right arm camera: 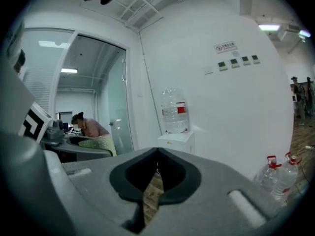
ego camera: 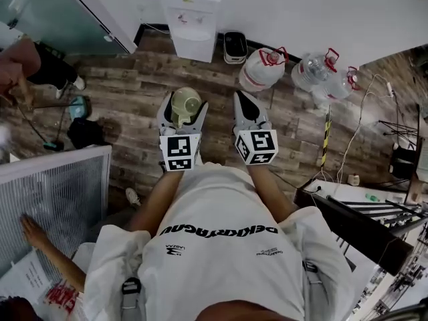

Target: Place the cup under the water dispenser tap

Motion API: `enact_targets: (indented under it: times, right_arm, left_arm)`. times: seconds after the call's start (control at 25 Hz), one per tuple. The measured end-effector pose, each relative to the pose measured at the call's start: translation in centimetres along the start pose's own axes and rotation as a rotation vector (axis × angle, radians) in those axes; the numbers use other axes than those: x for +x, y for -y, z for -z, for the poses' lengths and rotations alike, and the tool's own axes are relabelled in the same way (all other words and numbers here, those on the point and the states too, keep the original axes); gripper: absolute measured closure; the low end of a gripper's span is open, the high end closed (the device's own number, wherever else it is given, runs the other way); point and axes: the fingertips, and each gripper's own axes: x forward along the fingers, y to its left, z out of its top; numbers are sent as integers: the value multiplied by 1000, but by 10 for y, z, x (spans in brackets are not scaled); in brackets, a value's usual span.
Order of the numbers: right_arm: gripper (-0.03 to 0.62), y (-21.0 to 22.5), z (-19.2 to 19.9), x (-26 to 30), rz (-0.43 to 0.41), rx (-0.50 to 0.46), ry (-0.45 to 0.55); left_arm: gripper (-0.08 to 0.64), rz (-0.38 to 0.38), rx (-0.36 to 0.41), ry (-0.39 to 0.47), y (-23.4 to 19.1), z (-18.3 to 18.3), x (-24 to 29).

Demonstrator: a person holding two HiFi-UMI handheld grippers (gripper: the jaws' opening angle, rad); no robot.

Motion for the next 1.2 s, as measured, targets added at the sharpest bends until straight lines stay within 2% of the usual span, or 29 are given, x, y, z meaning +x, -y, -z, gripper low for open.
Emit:
enact_targets:
  times: [0.56, 0.84, 1.2]
  right_arm:
    - [595, 20, -48, 171, 142, 15, 11]
    - [595, 29, -55, 233, 211, 52, -5]
    - [594, 35, -54, 288, 218, 34, 3]
  left_arm:
    - [179, 152, 36, -25, -111, -50, 147]
    - [179, 220, 36, -52, -150, -53, 203]
    - [179, 245, 37, -78, -177, -41, 243]
